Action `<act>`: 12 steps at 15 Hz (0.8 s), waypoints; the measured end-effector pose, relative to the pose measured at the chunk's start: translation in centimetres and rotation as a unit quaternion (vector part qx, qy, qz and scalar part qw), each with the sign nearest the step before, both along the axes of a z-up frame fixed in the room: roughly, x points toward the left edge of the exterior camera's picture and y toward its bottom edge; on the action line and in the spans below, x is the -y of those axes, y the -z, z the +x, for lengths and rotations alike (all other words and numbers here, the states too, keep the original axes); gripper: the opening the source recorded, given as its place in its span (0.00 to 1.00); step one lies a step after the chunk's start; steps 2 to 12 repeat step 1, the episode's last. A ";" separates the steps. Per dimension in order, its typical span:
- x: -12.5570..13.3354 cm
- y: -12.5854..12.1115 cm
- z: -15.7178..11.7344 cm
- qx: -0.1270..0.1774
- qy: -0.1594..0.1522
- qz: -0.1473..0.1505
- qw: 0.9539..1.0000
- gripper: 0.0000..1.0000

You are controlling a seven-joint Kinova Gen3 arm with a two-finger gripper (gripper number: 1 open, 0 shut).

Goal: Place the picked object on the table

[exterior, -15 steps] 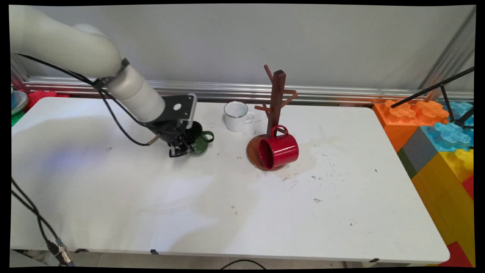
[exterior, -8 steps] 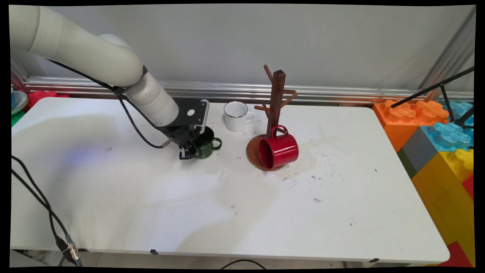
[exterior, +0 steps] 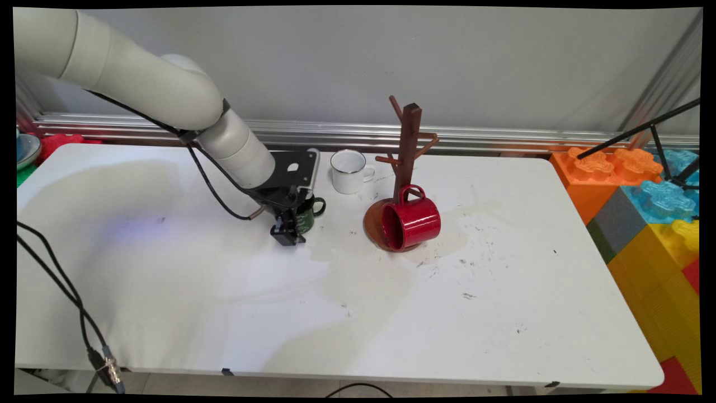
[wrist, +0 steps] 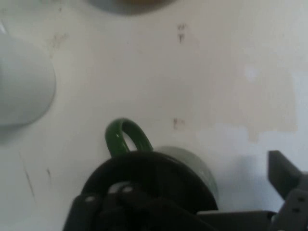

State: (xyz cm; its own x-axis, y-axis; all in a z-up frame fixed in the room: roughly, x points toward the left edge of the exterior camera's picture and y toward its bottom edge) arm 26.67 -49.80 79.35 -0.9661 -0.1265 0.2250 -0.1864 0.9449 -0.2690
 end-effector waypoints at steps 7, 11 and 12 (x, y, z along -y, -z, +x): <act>0.0 -0.3 -0.1 -0.004 0.002 -0.001 1.000 1.00; 0.0 -0.3 -0.1 -0.004 0.002 -0.001 1.000 1.00; 0.0 -0.3 -0.1 -0.004 0.002 -0.001 1.000 1.00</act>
